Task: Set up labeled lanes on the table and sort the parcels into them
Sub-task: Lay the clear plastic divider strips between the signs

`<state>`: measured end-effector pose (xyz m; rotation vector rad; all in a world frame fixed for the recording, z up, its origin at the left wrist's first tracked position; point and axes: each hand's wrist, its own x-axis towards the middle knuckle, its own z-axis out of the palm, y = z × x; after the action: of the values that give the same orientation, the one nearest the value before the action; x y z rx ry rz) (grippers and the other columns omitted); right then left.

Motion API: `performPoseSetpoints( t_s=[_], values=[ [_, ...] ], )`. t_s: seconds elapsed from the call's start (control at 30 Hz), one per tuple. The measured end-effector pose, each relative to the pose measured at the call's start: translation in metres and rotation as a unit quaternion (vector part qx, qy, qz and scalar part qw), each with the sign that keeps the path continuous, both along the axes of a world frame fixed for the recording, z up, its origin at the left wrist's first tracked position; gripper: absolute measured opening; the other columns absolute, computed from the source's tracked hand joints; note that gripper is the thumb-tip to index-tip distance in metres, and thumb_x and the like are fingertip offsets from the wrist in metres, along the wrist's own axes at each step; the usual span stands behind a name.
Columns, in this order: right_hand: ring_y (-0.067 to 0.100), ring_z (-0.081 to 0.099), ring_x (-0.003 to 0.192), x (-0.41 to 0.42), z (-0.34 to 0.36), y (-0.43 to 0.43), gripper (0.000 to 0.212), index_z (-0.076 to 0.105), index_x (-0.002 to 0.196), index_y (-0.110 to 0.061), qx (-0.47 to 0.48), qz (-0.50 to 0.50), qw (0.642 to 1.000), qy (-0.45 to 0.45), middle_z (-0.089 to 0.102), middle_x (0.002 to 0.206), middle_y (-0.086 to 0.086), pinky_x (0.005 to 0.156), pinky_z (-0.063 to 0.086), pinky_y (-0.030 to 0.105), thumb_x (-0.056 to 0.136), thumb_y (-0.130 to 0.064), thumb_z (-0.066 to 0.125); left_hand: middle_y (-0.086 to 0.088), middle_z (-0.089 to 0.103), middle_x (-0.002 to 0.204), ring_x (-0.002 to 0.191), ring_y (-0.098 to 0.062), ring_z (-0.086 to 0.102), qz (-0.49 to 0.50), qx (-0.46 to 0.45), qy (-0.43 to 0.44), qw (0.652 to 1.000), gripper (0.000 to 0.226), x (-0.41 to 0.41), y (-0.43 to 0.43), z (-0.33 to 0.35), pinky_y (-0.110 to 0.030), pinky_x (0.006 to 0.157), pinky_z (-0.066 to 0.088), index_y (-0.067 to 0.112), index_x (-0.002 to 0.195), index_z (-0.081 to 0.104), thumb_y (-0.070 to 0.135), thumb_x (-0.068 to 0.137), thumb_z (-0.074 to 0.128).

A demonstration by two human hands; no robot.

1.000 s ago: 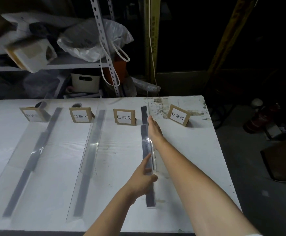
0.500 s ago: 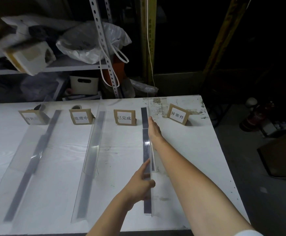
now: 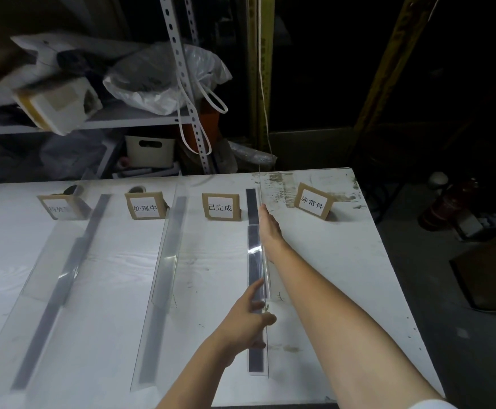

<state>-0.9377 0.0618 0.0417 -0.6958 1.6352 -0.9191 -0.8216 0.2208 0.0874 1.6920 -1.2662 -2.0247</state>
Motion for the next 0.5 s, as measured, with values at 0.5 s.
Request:
performPoseSetpoints(
  t_s=[0.5],
  values=[
    [0.029,0.03,0.148,-0.0064,0.0054,0.003,0.064,0.028,0.157,-0.017,0.004,0.009,1.0,-0.001,0.031,0.162,0.009,0.12,0.024,0.044,0.106,-0.054,0.021,0.004,0.061,0.128,0.108,-0.016,0.065,0.004,0.0,-0.003,1.0,0.073,-0.0008,-0.0004,-0.0042,-0.044,0.086,0.06,0.047,0.145,0.038,0.009,0.087,0.061]
  ],
)
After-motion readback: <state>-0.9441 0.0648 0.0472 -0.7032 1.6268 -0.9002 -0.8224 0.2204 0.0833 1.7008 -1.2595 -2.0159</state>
